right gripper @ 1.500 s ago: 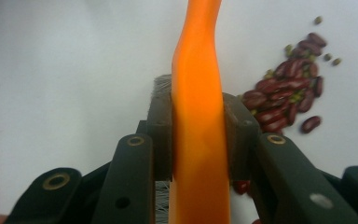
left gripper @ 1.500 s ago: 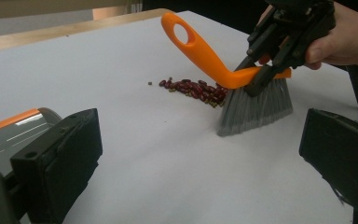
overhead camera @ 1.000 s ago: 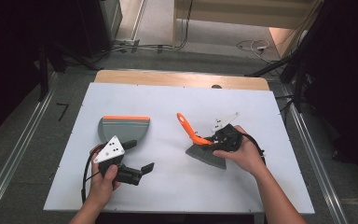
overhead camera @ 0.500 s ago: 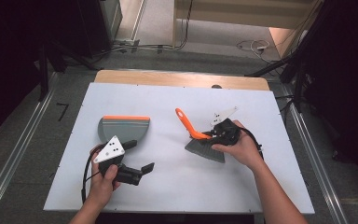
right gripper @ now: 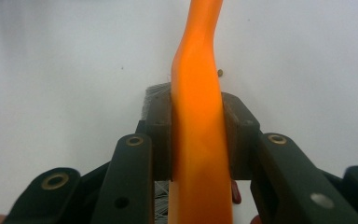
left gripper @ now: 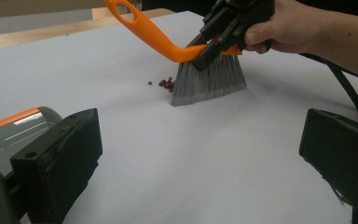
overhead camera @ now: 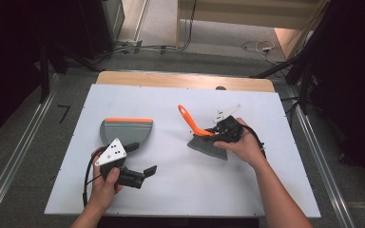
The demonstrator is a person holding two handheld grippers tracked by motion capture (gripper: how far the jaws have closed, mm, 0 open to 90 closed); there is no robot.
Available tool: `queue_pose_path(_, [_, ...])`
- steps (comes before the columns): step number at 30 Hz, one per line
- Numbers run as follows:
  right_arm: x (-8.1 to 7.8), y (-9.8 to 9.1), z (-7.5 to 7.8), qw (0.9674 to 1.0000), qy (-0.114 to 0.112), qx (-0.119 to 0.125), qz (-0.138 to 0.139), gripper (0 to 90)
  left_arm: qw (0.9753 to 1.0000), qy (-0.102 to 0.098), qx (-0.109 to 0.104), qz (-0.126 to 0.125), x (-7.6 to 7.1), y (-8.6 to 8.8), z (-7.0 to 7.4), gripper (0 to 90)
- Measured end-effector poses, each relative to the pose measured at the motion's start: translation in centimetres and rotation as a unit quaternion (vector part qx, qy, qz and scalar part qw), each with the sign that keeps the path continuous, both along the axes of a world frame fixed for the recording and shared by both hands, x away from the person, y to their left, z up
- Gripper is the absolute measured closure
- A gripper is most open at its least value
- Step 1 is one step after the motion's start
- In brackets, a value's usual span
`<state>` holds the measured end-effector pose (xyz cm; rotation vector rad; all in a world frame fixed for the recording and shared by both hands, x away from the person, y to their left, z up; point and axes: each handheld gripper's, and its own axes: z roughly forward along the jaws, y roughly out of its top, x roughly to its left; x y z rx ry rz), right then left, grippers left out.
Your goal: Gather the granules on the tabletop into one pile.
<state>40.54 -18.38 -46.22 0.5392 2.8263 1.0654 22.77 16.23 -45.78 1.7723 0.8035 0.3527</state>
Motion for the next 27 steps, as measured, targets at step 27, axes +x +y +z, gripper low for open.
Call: queue_pose_path(27, [2.6,0.5,0.1,0.9998,-0.012,0.003,-0.012,66.8,1.0000,-0.001,0.000,0.001,0.0,0.0,0.0,0.0])
